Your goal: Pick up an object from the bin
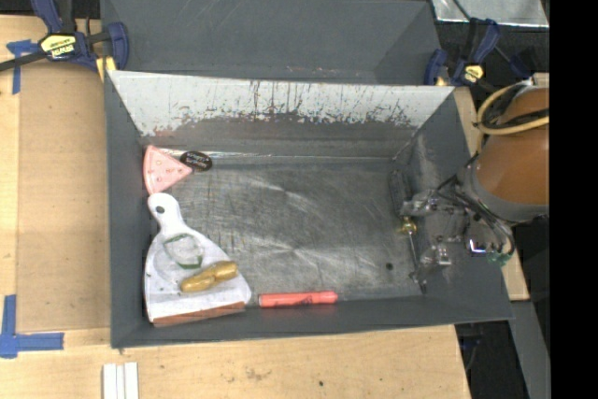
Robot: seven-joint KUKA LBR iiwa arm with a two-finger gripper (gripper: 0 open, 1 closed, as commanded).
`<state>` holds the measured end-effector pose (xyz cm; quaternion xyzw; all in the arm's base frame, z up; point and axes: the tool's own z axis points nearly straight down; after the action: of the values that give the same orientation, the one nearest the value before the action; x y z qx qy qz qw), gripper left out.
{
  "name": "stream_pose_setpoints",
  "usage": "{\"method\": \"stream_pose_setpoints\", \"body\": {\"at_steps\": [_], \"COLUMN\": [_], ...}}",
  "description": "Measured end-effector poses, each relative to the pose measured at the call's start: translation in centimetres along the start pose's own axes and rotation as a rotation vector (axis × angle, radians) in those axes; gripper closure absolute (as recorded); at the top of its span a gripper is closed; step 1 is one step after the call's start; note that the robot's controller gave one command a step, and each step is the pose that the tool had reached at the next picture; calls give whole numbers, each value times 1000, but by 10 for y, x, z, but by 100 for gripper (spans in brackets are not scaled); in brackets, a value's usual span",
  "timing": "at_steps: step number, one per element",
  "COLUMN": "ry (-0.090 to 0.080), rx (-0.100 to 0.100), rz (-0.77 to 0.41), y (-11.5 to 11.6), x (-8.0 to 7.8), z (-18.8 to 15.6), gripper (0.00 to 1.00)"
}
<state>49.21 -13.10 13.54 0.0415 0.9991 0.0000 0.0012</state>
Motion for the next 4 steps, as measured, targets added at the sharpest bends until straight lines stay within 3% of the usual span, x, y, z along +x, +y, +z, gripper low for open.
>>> {"method": "stream_pose_setpoints", "body": {"at_steps": [1,2,4], "ry": [-4,0,-9], "rx": [1,-1,-2], "rz": [-26,-31,-204], "y": [-17,-16,-18], "x": [-40,-43,-39], "z": [51,50,52], "gripper": [0,0,0]}}
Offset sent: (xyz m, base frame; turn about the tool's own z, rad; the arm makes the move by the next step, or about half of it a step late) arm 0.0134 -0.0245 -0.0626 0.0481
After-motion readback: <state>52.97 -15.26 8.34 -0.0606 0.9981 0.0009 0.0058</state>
